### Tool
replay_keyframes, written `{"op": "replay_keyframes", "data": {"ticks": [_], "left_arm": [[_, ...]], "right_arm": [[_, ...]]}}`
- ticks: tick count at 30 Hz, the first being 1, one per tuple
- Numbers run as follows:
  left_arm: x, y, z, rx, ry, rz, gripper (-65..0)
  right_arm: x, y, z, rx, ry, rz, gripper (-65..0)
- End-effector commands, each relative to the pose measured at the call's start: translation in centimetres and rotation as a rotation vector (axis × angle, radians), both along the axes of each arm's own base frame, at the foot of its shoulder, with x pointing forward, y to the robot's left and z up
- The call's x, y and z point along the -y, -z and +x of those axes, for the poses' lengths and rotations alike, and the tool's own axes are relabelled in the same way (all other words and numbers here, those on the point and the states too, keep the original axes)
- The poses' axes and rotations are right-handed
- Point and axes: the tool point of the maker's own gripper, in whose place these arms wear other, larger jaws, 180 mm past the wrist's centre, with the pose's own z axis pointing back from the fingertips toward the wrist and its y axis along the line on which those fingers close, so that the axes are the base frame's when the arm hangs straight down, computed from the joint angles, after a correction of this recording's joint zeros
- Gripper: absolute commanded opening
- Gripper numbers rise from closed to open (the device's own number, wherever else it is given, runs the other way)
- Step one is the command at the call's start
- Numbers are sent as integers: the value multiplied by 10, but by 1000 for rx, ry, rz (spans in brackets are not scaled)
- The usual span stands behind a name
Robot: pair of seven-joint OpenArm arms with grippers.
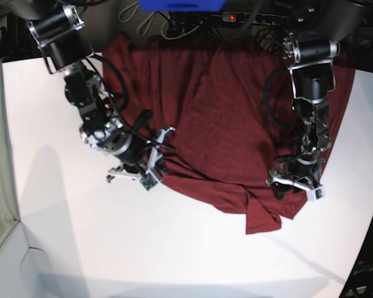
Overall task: Layout the t-shirt on the table in an organized manner, then fold the t-shirt properly
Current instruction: 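Hold the hem with both grippers and pull it apart to spread the shirt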
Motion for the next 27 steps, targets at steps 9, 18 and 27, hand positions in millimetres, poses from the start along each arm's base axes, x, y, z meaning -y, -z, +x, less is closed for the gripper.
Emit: {"op": "replay_keyframes", "data": {"ticks": [9, 18, 27], "left_arm": [[3, 18, -11, -104, 13, -4, -280], [-4, 15, -11, -98, 9, 9, -280], [-11, 15, -11, -101, 3, 19, -280]], "right_arm": [[4, -7, -46, -68, -7, -51, -573], [37, 47, -85, -240, 49, -119, -573], [87, 95, -52, -301, 177, -131, -573]]}}
